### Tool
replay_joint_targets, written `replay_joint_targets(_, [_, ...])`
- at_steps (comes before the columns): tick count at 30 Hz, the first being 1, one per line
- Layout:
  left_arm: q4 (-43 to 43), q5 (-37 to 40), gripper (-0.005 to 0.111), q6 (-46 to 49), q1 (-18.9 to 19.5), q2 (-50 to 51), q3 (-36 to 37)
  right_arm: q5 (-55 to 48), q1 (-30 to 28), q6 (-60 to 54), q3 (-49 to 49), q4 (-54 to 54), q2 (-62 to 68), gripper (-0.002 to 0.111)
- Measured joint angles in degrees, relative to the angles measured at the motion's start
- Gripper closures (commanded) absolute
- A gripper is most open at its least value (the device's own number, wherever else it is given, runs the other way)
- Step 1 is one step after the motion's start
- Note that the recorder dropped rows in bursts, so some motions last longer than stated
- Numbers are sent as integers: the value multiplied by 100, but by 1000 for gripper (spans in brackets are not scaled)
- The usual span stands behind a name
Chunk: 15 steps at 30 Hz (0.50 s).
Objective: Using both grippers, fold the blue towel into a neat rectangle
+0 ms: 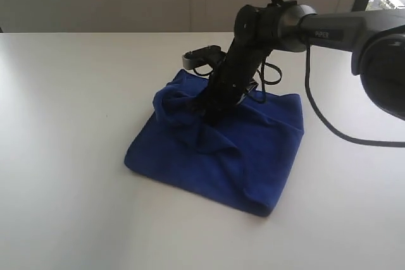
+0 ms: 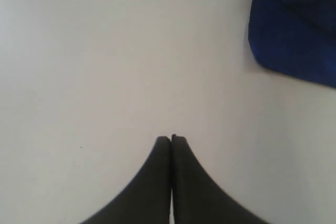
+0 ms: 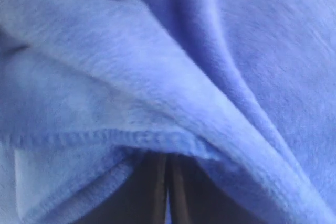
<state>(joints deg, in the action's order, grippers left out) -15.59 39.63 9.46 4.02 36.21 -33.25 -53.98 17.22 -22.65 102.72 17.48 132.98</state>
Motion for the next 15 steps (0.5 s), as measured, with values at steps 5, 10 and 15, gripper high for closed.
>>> replay_joint_targets(5, [0, 0, 107, 0, 0, 0, 0, 394, 151, 1624, 10, 9, 32, 108])
replay_joint_targets(10, [0, 0, 107, 0, 0, 0, 0, 1197, 474, 2839, 28, -18, 99, 108])
replay_joint_targets(15, [0, 0, 107, 0, 0, 0, 0, 1254, 608, 3184, 185, 34, 149, 108])
